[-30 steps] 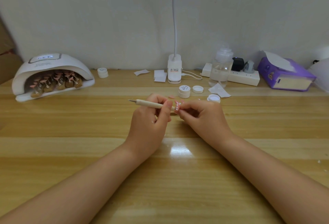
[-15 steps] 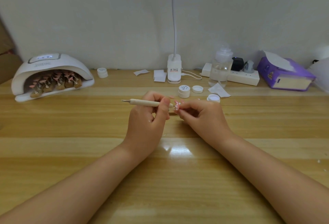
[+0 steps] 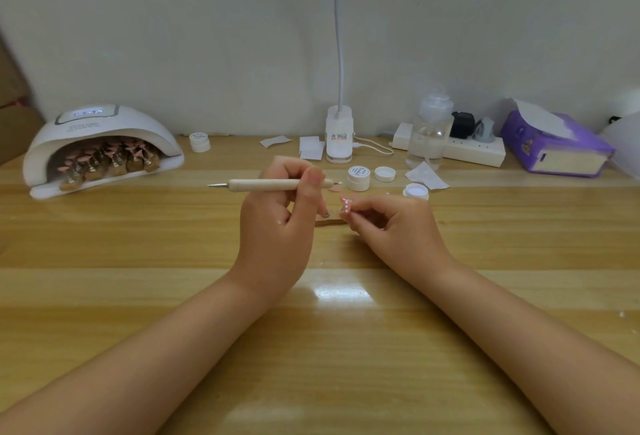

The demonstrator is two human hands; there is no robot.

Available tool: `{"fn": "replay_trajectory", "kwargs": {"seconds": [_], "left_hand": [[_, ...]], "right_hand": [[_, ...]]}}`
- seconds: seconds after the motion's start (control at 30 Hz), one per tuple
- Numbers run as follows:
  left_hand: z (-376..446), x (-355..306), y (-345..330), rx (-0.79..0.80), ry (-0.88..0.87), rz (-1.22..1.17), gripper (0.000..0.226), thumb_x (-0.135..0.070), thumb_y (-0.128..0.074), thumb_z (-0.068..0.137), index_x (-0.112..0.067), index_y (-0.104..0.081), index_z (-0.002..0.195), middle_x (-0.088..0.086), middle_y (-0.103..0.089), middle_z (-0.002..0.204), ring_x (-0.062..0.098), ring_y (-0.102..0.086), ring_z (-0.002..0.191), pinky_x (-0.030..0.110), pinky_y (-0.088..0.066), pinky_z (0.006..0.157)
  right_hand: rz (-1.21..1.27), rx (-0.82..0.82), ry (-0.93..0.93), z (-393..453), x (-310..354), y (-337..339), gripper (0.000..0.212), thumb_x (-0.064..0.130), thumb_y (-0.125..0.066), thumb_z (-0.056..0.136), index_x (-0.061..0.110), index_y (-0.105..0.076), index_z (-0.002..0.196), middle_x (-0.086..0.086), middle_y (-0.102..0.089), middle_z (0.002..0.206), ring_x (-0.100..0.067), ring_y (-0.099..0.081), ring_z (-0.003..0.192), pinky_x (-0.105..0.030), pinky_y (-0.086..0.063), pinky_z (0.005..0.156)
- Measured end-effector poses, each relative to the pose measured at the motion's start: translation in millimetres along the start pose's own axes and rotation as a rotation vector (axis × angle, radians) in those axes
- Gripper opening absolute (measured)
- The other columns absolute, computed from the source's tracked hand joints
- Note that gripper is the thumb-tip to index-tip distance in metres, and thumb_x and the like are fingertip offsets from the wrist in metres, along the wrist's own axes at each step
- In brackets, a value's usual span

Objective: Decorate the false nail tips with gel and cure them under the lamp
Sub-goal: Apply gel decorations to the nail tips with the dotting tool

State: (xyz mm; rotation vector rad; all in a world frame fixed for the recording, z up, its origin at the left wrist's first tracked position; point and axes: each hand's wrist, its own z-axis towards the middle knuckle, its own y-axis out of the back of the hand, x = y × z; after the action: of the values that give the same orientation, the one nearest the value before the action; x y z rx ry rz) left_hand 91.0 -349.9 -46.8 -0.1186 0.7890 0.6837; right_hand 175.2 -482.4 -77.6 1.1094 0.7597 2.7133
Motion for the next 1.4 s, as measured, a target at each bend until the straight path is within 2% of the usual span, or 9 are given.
{"fn": "replay_trajectory", "kwargs": {"seconds": [0.13, 0.27, 0.43, 0.6, 0.77, 0.9, 1.07, 1.3, 1.4], "left_hand": [[0, 3, 1, -0.007, -0.005, -0.012, 0.016, -0.022, -0.046, 0.096, -0.027, -0.052, 0.082, -0.008, -0.06, 0.066, -0.002, -0.058, 0.061, 0.007, -0.04, 0.059], [-2, 12, 1, -0.008, 0.041, 0.022, 0.016, -0.025, -0.046, 0.095, -0.026, -0.052, 0.079, -0.013, -0.06, 0.063, 0.0, -0.056, 0.06, 0.008, -0.04, 0.059], [-2, 23, 3, -0.031, 0.097, 0.033, 0.016, -0.032, -0.046, 0.093, -0.029, -0.052, 0.079, -0.014, -0.061, 0.061, 0.003, -0.056, 0.061, 0.013, -0.042, 0.059], [-3, 27, 2, -0.017, 0.108, 0.021, 0.016, -0.032, -0.047, 0.093, -0.03, -0.051, 0.078, -0.015, -0.06, 0.06, 0.001, -0.056, 0.061, 0.012, -0.043, 0.06], [-3, 29, 2, -0.006, 0.115, 0.012, 0.016, -0.032, -0.047, 0.093, -0.03, -0.051, 0.078, -0.015, -0.06, 0.06, 0.0, -0.056, 0.06, 0.013, -0.043, 0.059], [-4, 30, 3, -0.002, 0.121, 0.011, 0.016, -0.032, -0.047, 0.093, -0.029, -0.052, 0.078, -0.015, -0.061, 0.06, 0.0, -0.057, 0.061, 0.011, -0.042, 0.059], [-5, 30, 1, 0.009, 0.127, 0.005, 0.016, -0.032, -0.048, 0.092, -0.029, -0.052, 0.077, -0.014, -0.061, 0.06, 0.0, -0.056, 0.059, 0.01, -0.041, 0.057], [-4, 30, 1, 0.014, 0.141, -0.004, 0.016, -0.032, -0.048, 0.092, -0.028, -0.053, 0.077, -0.012, -0.061, 0.061, -0.001, -0.053, 0.055, 0.01, -0.04, 0.054], [-4, 30, 1, 0.019, 0.143, -0.01, 0.016, -0.032, -0.048, 0.092, -0.027, -0.053, 0.077, -0.012, -0.061, 0.06, -0.001, -0.054, 0.055, 0.01, -0.04, 0.055]], "right_hand": [[0.002, 0.002, 0.001, 0, 0, 0, 0.01, 0.007, -0.073, 0.08, 0.013, -0.076, 0.087, 0.006, -0.071, 0.077, -0.002, -0.063, 0.073, -0.017, -0.051, 0.067], [-0.007, -0.019, -0.022, 0, 0, 0, 0.007, 0.01, -0.072, 0.081, 0.013, -0.075, 0.087, 0.005, -0.071, 0.073, -0.006, -0.062, 0.069, -0.015, -0.048, 0.062], [-0.083, -0.119, 0.001, 3, 1, 8, 0.005, 0.014, -0.069, 0.084, 0.014, -0.074, 0.086, 0.011, -0.067, 0.072, 0.004, -0.059, 0.066, -0.011, -0.046, 0.06], [-0.15, -0.201, -0.012, 6, -3, 15, 0.006, 0.016, -0.066, 0.087, 0.015, -0.072, 0.087, 0.006, -0.069, 0.077, -0.011, -0.062, 0.068, -0.027, -0.044, 0.06], [-0.317, -0.261, 0.049, 7, -3, 18, 0.007, 0.02, -0.067, 0.086, 0.015, -0.072, 0.085, 0.004, -0.058, 0.071, -0.014, -0.052, 0.057, -0.027, -0.041, 0.049], [-0.358, -0.175, -0.062, 8, -10, 15, 0.01, 0.024, -0.064, 0.088, 0.019, -0.073, 0.086, 0.014, -0.042, 0.055, -0.011, -0.044, 0.057, -0.025, -0.028, 0.049], [-0.423, -0.036, -0.19, 8, -16, 8, 0.015, 0.033, -0.06, 0.089, 0.028, -0.073, 0.095, 0.018, -0.042, 0.052, -0.01, -0.045, 0.062, -0.021, -0.024, 0.048], [-0.465, 0.023, -0.225, 11, -18, 7, 0.018, 0.033, -0.058, 0.09, 0.026, -0.074, 0.088, 0.002, -0.065, 0.067, -0.02, -0.056, 0.07, -0.029, -0.039, 0.055], [-0.496, 0.064, -0.229, 12, -18, 7, 0.021, 0.035, -0.056, 0.091, 0.025, -0.074, 0.086, -0.001, -0.067, 0.069, -0.021, -0.058, 0.072, -0.03, -0.043, 0.056]]}}
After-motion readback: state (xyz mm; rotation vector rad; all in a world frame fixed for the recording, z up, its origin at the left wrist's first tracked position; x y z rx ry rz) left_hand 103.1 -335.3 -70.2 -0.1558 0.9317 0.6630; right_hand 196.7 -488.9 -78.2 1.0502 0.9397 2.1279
